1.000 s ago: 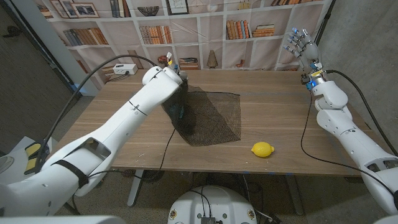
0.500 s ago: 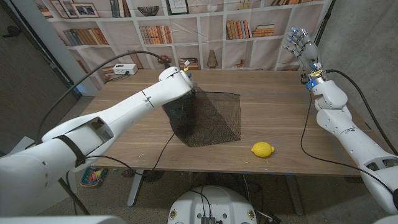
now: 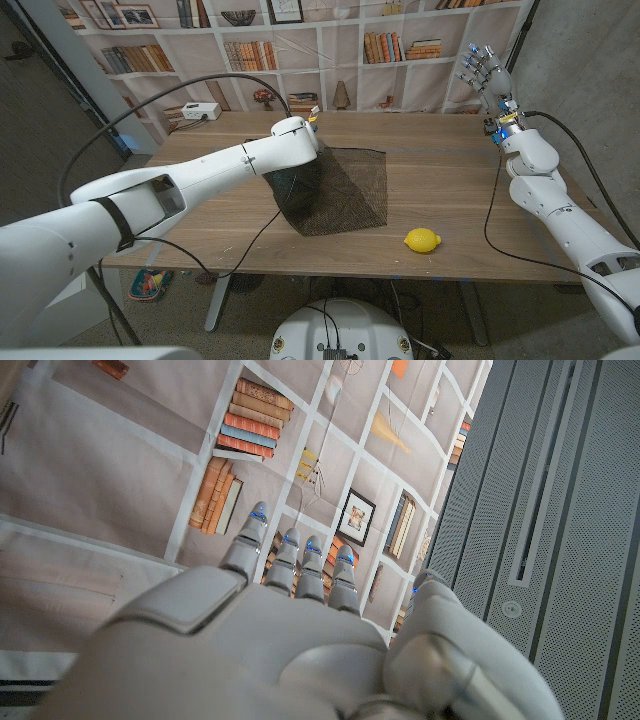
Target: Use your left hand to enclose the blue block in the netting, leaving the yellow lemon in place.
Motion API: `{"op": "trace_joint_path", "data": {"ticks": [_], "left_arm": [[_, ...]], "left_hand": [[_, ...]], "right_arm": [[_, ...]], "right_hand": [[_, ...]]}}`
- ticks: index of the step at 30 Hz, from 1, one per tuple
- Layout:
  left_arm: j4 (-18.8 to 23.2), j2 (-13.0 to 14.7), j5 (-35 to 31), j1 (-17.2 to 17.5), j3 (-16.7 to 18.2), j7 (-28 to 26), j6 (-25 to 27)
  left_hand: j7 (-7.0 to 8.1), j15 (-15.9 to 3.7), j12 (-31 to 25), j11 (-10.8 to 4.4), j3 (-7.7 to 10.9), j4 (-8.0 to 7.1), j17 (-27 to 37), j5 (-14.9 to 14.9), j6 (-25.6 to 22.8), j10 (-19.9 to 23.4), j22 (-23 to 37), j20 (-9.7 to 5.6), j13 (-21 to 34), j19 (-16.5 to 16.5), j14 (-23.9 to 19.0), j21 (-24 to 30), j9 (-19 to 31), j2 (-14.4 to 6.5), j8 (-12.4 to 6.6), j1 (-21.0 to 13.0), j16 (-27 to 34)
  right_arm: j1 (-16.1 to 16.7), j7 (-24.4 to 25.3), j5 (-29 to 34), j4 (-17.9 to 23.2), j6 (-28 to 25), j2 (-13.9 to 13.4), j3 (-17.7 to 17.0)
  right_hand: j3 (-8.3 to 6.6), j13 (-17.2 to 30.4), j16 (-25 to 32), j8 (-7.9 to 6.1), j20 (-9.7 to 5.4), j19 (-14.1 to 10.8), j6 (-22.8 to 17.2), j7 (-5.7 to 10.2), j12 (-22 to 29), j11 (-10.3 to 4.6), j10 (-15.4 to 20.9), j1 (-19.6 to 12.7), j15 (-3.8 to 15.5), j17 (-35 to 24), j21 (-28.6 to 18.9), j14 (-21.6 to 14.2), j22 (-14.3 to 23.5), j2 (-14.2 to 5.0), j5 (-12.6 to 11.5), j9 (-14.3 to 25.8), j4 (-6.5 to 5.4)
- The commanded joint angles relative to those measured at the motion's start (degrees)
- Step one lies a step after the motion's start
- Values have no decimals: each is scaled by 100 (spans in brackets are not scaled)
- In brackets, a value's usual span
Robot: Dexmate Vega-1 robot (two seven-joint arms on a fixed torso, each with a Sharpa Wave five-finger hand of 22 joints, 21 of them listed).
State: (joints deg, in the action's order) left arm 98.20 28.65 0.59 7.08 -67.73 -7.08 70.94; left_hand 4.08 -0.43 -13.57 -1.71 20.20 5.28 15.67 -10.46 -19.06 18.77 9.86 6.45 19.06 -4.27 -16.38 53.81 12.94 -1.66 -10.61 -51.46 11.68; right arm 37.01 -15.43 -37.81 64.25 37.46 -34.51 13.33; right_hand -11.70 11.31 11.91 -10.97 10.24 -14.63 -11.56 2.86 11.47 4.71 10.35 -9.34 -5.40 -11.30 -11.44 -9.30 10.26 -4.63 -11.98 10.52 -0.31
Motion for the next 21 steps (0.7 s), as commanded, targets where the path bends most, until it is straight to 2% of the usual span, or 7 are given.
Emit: {"op": "trace_joint_path", "data": {"ticks": [1, 6, 7, 10, 12, 16, 21], "left_arm": [[522, 129, -395, -115, -208, -300, 685], [851, 248, -1210, 70, -72, 260, 905], [812, 143, -2099, 329, 131, 888, 905], [-37, -711, -6088, 1116, 884, 3926, 905], [-540, -1078, -7466, 1283, 1154, 4960, 905], [-920, -1194, -7989, 1278, 1351, 5675, 905], [-1115, -1237, -8028, 1308, 1503, 5578, 905]], "left_hand": [[12, -260, -181, -68, 5, -127, -65, -59, -307, 515, 11, 72, -45, -83, -600, -91, -70, -208, -126, 192, 260], [-20, -272, -163, -10, -120, -264, -74, -26, -338, 510, 17, 122, -54, -108, -701, -154, -106, -198, -114, 478, 308], [-80, -212, -142, 41, -173, -313, -80, -21, -280, 468, 20, 156, -56, -139, -696, -171, -116, -181, -87, 589, 307], [-144, 9, -73, 140, -269, -362, -121, -23, -221, 330, 22, 279, -71, -335, -662, -172, -134, -108, -62, 764, 277], [-147, 38, -55, 155, -279, -357, -139, -26, -202, 295, 22, 332, -77, -414, -639, -164, -138, -94, -57, 779, 258], [-144, 99, -19, 190, -297, -352, -172, -33, -78, 212, 19, 388, -84, -460, -528, -194, -143, -78, -21, 817, 199], [-145, 142, -7, 212, -288, -344, -189, -40, -13, 177, 18, 403, -83, -477, -520, -215, -146, -96, -8, 817, 189]], "right_arm": [[-89, -28, 11, -113, 21, 60, 36], [-117, -26, 26, -120, 32, 71, 48], [-131, -43, 24, -131, 42, 76, 52], [-158, -59, 26, -133, 38, 84, 65], [-173, -69, 32, -131, 26, 83, 77], [-181, -51, 56, -99, 2, 81, 95], [-145, 35, 98, -4, -62, 44, 98]], "right_hand": [[-27, 21, 9, -20, -40, -20, -60, 0, 13, -29, 39, 3, -12, -22, -17, -33, 14, 0, 30, 23, 21], [-29, 21, 7, -21, -38, -25, -63, 1, 13, -37, 40, 3, -4, -22, -19, -29, 14, -1, 30, 23, 22], [-29, 21, 7, -20, -39, -25, -61, 0, 15, -32, 45, 3, -4, -22, -20, -30, 14, -2, 30, 23, 23], [-30, 21, 7, -19, -45, -30, -60, 4, 14, -29, 44, 4, -7, -21, -22, -31, 14, -2, 30, 23, 23], [-31, 21, 9, -19, -47, -24, -60, 1, 15, -24, 45, 4, -8, -21, -19, -35, 14, -3, 29, 23, 24], [-33, 21, 7, -19, -49, -27, -61, 3, 16, -35, 50, 4, -12, -21, -21, -33, 14, -4, 29, 23, 25], [-34, 21, 8, -17, -49, -24, -55, 3, 15, -28, 47, 4, -11, -21, -20, -37, 14, -5, 29, 23, 26]]}}
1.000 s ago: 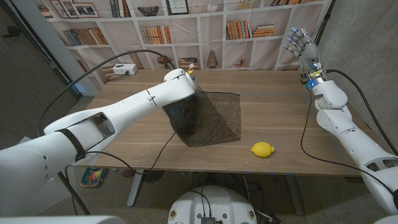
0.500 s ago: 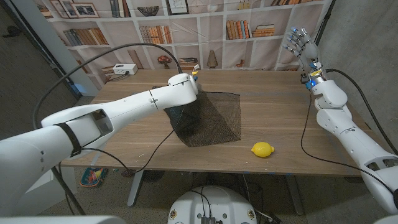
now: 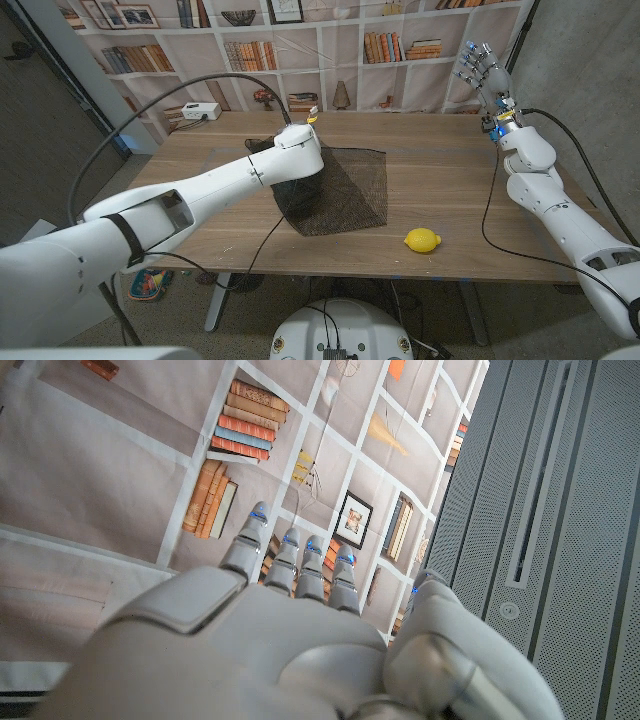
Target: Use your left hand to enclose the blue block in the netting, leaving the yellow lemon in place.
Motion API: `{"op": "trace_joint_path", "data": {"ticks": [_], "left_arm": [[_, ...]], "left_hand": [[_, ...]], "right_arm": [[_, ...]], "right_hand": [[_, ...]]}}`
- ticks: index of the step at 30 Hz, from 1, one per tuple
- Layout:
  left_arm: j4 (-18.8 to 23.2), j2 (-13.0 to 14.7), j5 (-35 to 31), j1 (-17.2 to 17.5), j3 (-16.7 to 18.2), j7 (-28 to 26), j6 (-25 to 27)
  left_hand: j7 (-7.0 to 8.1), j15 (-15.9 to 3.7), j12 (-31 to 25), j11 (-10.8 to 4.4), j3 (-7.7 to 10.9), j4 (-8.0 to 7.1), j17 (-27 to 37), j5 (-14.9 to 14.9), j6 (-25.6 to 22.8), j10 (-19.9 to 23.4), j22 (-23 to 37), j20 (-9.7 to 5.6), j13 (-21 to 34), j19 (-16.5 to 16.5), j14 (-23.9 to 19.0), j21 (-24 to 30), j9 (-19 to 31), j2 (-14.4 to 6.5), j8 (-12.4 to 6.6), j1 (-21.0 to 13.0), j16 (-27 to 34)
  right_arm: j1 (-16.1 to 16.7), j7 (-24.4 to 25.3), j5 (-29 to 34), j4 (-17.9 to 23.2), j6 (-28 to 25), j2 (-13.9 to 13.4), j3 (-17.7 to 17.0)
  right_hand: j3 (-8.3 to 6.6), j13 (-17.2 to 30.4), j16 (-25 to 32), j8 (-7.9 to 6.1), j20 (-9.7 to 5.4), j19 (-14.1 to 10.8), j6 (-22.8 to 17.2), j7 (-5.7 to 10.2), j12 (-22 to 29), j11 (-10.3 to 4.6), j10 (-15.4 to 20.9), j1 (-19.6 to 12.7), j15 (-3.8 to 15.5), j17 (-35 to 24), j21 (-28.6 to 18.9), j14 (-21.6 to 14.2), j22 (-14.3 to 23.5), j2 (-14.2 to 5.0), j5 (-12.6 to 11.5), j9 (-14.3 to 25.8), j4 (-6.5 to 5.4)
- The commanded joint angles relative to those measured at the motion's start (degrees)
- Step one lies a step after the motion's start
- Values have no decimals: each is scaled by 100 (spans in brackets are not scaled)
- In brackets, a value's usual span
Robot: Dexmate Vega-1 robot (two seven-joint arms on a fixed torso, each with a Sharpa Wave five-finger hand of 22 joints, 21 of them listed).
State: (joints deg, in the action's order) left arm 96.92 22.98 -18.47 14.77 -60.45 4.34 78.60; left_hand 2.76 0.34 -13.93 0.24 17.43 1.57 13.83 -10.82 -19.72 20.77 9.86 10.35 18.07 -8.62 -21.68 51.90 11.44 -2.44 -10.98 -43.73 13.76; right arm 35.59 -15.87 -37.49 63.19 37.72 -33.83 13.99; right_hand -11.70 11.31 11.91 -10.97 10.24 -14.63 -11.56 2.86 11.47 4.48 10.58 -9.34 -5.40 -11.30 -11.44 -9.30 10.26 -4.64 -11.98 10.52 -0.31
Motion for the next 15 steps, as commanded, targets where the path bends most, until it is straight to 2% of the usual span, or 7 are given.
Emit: {"op": "trace_joint_path", "data": {"ticks": [1, 5, 12, 15], "left_arm": [[-994, -666, -6107, 539, 790, 4378, 138], [-949, -632, -6231, 499, 770, 4259, 138], [-964, -624, -6777, 320, 558, 4444, 138], [-900, -691, -6904, 368, 668, 4232, 138]], "left_hand": [[1, 67, 33, 20, -10, 29, -6, -5, 54, -33, 18, 11, 16, -46, 12, -27, 4, -20, 27, 45, -21], [0, 99, 55, 49, -1, 43, -24, -12, 115, -97, 18, 53, 17, -10, 74, -71, 2, -35, 35, 41, -51], [40, 53, 48, 17, 13, 76, -50, -18, 126, -94, 18, 71, 19, -13, 48, -114, -1, -45, 17, 23, -50], [63, 36, 43, 9, 9, 81, -55, -17, 130, -85, 18, 66, 19, -19, 33, -122, -2, -35, 15, 28, -46]], "right_arm": [[6, 86, 69, 122, -107, -39, 32], [34, 145, 95, 171, -124, -56, 26], [45, 170, 89, 165, -129, -38, 24], [51, 184, 101, 161, -133, -38, 28]], "right_hand": [[-35, 21, 7, -16, -49, -24, -54, 4, 14, -6, 25, 5, -6, -21, -20, -34, 14, -4, 29, 23, 26], [-36, 21, 6, -17, -49, -26, -55, 4, 15, -2, 27, 5, -8, -21, -21, -33, 14, -4, 29, 23, 28], [-37, 21, 2, -18, -48, -26, -59, -3, 13, -8, 24, 5, -4, -21, -21, -25, 14, -4, 28, 23, 30], [-38, 21, 2, -18, -47, -23, -60, -5, 12, -10, 23, 5, -5, -21, -20, -25, 14, -3, 28, 23, 31]]}}
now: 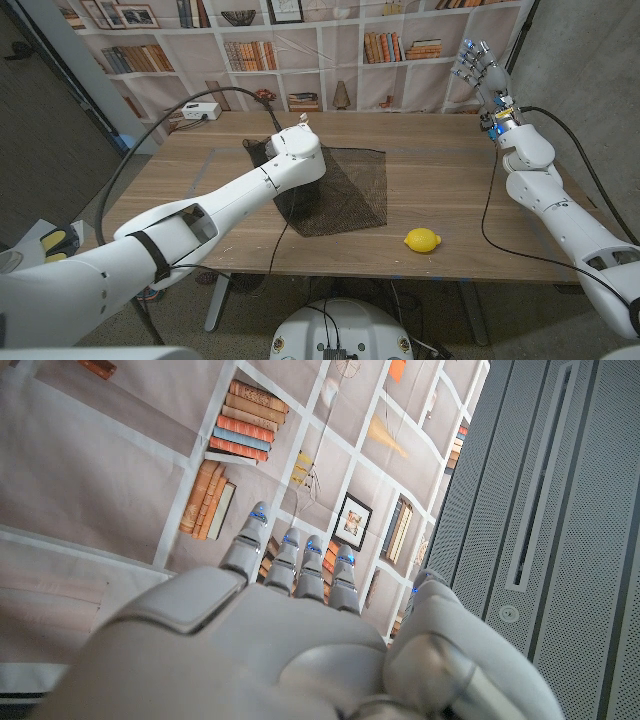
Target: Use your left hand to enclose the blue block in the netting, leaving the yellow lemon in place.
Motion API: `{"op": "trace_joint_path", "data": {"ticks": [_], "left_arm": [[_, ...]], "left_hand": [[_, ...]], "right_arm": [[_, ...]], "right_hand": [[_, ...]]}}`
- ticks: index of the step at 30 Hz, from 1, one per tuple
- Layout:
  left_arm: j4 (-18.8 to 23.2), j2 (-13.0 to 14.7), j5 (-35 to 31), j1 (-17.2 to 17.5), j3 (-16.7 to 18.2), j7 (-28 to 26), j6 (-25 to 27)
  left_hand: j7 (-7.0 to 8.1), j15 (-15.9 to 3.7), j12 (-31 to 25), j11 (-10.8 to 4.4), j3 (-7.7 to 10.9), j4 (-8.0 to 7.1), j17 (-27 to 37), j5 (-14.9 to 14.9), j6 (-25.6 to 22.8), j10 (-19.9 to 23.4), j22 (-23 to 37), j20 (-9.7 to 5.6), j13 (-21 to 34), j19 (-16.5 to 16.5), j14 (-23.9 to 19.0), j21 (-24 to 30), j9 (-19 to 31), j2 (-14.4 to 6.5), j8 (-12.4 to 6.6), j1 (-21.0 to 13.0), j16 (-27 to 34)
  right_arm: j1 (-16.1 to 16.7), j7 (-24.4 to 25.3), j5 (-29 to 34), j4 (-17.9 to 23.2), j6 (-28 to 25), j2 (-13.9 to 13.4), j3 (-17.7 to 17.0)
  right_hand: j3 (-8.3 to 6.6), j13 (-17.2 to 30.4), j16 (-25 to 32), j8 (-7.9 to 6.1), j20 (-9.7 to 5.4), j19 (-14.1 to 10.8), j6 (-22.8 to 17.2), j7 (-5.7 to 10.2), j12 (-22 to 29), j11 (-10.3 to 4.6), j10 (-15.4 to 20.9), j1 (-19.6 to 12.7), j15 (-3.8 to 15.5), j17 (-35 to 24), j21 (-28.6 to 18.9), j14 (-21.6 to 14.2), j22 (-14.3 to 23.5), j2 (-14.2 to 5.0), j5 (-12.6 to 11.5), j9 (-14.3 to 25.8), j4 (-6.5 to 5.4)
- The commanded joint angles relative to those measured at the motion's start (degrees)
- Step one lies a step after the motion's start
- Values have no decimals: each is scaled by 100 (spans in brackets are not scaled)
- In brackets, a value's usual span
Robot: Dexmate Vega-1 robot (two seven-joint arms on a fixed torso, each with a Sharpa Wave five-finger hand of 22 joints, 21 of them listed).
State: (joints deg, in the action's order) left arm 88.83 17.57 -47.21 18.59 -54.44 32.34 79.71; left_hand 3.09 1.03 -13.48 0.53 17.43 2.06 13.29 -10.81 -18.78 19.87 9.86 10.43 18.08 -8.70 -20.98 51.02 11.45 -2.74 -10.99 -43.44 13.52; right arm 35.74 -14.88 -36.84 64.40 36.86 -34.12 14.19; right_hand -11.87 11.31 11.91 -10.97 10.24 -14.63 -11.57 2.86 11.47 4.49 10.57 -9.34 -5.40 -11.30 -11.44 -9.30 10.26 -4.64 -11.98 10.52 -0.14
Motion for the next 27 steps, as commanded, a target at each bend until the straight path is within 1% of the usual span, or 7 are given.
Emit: {"op": "trace_joint_path", "data": {"ticks": [1, 3, 8, 15, 18, 22, 27], "left_arm": [[-76, -158, -4124, -14, 77, 1438, 22], [-70, -183, -4411, -26, 130, 1703, -30], [-168, -389, -5134, 140, 475, 2087, -345], [-473, -885, -6064, 423, 1346, 2892, -999], [-637, -1060, -6201, 500, 1636, 3017, -1194], [-816, -1183, -6054, 554, 1882, 2859, -1309], [-1099, -1236, -5777, 475, 1980, 2701, -1316]], "left_hand": [[23, -41, -1, -19, 8, 32, -4, -18, 38, 3, 17, 63, 18, -12, -60, -40, -3, -6, 13, 2, -14], [16, -57, -29, -45, 17, 39, -13, -23, -18, 68, 18, 66, 19, -32, -111, -54, -4, -26, -15, 0, 4], [7, -79, -48, -43, 32, 49, -24, -27, -64, 111, 20, 36, 19, -111, -218, -58, -6, -57, -37, 0, 42], [-23, -101, -65, -37, 40, 51, -32, -27, -59, 154, 22, 23, 20, -191, -322, -63, -8, -84, -37, 16, 78], [-29, -90, -65, -32, 31, 46, -36, -24, -47, 152, 23, 17, 21, -202, -328, -75, -8, -81, -33, 38, 77], [-47, -99, -97, -36, 18, 42, -44, -21, -78, 234, 23, 12, 21, -215, -351, -95, -9, -72, -48, 70, 81], [-69, -126, -123, -48, 12, 55, -59, -22, -127, 308, 24, 12, 21, -230, -394, -123, -10, -62, -65, 84, 88]], "right_arm": [[38, 83, 31, 40, -51, -8, 9], [40, 89, 32, 34, -43, -3, 8], [37, 97, 41, 27, -29, 4, 10], [-20, 65, 57, -38, -15, 33, 38], [-39, 64, 69, -42, -18, 33, 47], [-53, 81, 91, -32, -32, 26, 56], [-42, 151, 135, 16, -72, 3, 62]], "right_hand": [[-22, 21, 2, -18, -47, -23, -59, -3, 12, -10, 23, 5, -3, -21, -20, -26, 14, -3, 28, 23, 15], [-23, 21, 2, -19, -47, -22, -61, -3, 12, -9, 22, 5, -10, -21, -20, -26, 14, -3, 28, 23, 16], [-26, 21, -1, -18, -49, -22, -61, -5, 10, -9, 20, 1, -3, -20, -20, -22, 14, -3, 27, 23, 21], [-29, 21, -2, -15, -47, -18, -54, -5, 10, -10, 21, -1, 1, -19, -19, -20, 14, -3, 27, 23, 25], [-31, 21, 0, -13, -47, -19, -50, -2, 10, -10, 22, -4, -8, -19, -20, -27, 14, -3, 27, 23, 28], [-33, 21, 2, -10, -46, -19, -41, -5, 10, -14, 21, -6, -12, -18, -20, -35, 14, -3, 27, 23, 31], [-35, 21, 2, -10, -47, -21, -39, -1, 10, -7, 23, -7, -8, -18, -21, -36, 14, -2, 26, 23, 34]]}}
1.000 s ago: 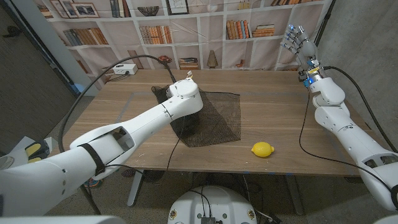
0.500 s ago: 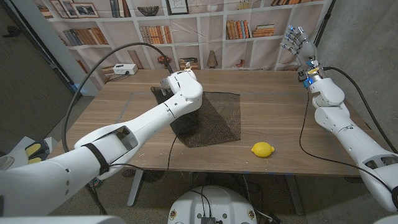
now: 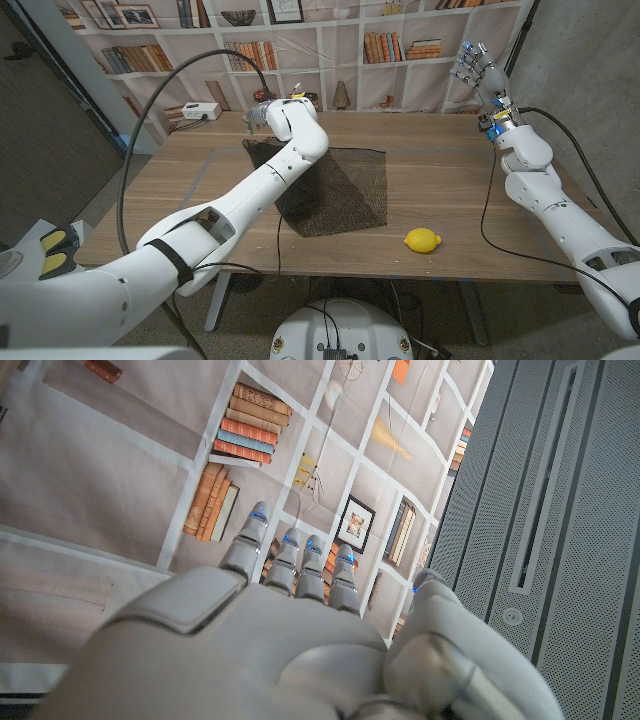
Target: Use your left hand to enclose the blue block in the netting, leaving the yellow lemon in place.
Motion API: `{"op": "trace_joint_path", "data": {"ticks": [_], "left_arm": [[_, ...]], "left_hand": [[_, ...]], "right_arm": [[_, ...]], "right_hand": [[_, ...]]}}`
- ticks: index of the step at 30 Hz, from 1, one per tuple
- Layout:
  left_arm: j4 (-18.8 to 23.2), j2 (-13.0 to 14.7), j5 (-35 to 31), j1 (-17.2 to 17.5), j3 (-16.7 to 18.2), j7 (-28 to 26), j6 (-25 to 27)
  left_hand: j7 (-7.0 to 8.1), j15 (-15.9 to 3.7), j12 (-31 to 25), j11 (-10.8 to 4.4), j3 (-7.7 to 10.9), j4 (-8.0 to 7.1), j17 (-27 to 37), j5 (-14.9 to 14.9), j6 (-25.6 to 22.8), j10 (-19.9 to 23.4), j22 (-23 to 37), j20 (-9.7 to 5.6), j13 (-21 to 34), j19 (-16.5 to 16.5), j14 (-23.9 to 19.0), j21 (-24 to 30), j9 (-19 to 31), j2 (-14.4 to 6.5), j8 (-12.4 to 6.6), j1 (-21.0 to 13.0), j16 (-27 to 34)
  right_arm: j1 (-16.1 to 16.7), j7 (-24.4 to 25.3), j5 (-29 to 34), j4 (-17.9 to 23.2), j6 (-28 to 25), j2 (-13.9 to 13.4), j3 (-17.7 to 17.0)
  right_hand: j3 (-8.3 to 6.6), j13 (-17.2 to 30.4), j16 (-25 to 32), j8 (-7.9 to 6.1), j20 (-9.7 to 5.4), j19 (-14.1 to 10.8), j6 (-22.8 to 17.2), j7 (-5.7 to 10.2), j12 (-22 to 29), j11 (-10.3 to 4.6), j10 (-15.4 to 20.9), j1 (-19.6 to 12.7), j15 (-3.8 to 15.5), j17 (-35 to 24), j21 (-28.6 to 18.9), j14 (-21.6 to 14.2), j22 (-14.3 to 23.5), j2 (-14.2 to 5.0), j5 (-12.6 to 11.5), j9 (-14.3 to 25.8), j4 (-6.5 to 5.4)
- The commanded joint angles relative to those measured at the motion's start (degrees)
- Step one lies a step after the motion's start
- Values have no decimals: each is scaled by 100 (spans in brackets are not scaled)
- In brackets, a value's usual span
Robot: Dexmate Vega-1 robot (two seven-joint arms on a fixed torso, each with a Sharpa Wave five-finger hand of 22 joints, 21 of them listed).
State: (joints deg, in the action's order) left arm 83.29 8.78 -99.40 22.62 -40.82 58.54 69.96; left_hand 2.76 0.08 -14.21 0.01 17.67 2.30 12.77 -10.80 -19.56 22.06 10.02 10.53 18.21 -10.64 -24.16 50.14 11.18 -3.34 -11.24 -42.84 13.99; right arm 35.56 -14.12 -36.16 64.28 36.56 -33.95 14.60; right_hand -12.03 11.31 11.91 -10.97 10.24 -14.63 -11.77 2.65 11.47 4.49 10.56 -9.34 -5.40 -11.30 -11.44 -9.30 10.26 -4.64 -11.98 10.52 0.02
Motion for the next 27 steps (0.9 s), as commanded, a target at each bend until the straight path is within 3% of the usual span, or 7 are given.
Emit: {"op": "trace_joint_path", "data": {"ticks": [1, 11, 27], "left_arm": [[-544, -330, -427, 66, 617, 26, -372], [-903, -113, 1066, -236, 243, -555, -216], [-1272, 486, 3420, -1091, -1389, -1004, 517]], "left_hand": [[-37, -42, -57, -2, -11, 35, -10, -24, -66, 108, 9, -5, 7, -45, -91, -39, 16, -3, -45, 25, 45], [-42, -97, -49, 24, -4, 65, -30, -30, -103, 122, 10, -35, -7, -107, -147, -60, 14, 1, -53, 17, 52], [-22, -240, -176, -116, 28, 169, -92, -37, -306, 593, 12, -113, -66, -321, -579, -102, 10, 16, -104, -30, 162]], "right_arm": [[-21, 72, 63, 38, -51, -19, 21], [4, 174, 116, 106, -101, -49, 20], [91, 374, 222, 272, -127, -92, 5]], "right_hand": [[-19, 21, 2, -9, -47, -21, -17, 20, 10, -7, 23, -7, -7, -18, -21, -36, 14, -2, 26, 23, 19], [-22, 21, -2, -10, -46, -19, -16, 19, 11, -1, 27, -6, -11, -18, -21, -28, 14, -1, 26, 23, 22], [-23, 21, -2, -11, -47, -22, -18, 20, 10, -5, 25, -1, -2, -19, -22, -29, 14, 1, 27, 23, 25]]}}
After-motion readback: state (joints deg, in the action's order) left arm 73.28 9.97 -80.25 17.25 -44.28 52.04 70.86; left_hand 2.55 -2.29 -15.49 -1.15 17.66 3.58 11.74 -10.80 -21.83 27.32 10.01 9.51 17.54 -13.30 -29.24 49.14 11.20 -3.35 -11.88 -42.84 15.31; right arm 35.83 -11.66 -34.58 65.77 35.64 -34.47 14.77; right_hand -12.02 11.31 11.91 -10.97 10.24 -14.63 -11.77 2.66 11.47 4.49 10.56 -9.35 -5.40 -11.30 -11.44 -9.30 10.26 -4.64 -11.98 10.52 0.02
